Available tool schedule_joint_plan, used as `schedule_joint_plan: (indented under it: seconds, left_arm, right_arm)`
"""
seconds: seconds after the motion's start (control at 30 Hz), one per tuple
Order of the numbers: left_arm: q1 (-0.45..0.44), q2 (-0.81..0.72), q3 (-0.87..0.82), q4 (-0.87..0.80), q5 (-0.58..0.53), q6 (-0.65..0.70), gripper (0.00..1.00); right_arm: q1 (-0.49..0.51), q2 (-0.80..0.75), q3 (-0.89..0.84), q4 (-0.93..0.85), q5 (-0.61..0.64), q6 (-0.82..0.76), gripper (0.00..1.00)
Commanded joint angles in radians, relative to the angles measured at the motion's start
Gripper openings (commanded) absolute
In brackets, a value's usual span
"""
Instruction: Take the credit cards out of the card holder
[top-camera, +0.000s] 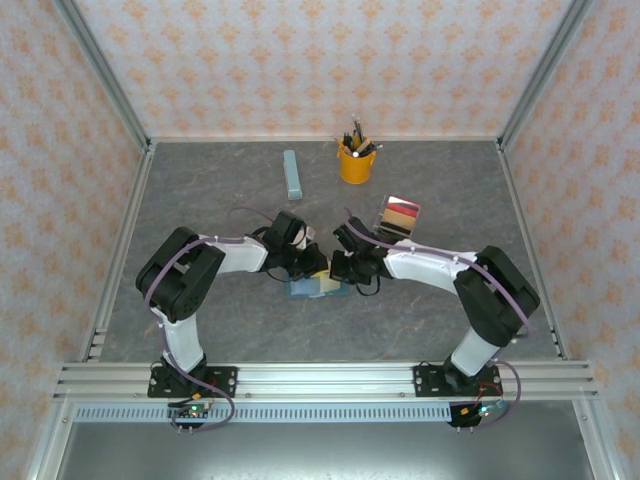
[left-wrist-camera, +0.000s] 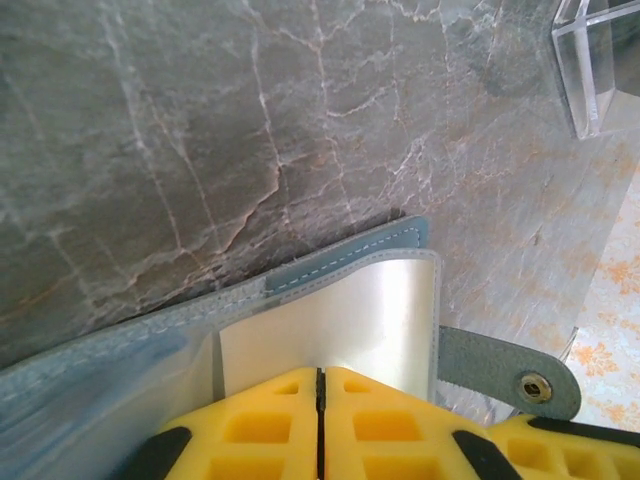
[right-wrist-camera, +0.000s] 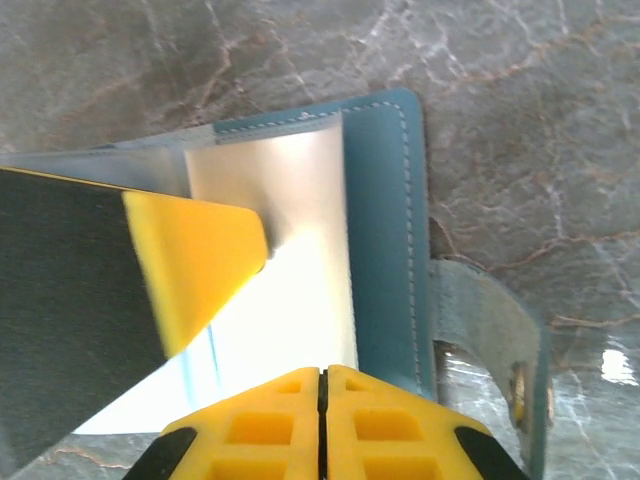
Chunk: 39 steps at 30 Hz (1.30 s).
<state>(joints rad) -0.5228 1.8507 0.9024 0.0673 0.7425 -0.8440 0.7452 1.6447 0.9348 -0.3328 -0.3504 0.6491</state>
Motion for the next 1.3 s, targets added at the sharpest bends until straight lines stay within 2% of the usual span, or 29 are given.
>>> schedule_joint_plan:
  seconds: [0.0, 0.17, 0.37, 0.53, 0.73, 1.03, 1.27]
  left_arm:
    - [-0.001, 0.016, 0.013, -0.052, -0.029, 0.011, 0.05]
    - [-0.001, 0.005, 0.023, -0.069, -0.022, 0.025, 0.0]
    - [-0.001, -0.049, 0.057, -0.144, -0.021, 0.062, 0.0]
    - [0.014, -0.163, 0.096, -0.319, -0.118, 0.134, 0.12]
    - [0.086, -0.269, 0.062, -0.471, -0.24, 0.17, 0.3]
    - [0.096, -0.305, 0.028, -0.512, -0.257, 0.213, 0.46]
    - [0.095, -0.262, 0.008, -0.439, -0.173, 0.187, 0.46]
  right_arm:
    - [0.003, -0.028, 0.011, -0.029, 0.05, -0.017, 0.09]
    - [0.001, 0.044, 0.068, -0.051, 0.038, -0.035, 0.08]
    - [-0.003, 0.124, 0.125, -0.093, 0.06, -0.036, 0.08]
    - [-0.003, 0.151, 0.109, -0.096, 0.059, -0.018, 0.08]
    - [-0.003, 0.163, 0.096, -0.094, 0.049, -0.003, 0.08]
    - [-0.004, 0.164, 0.101, -0.109, 0.047, -0.008, 0.08]
    - [-0.003, 0.174, 0.104, -0.11, 0.045, -0.008, 0.08]
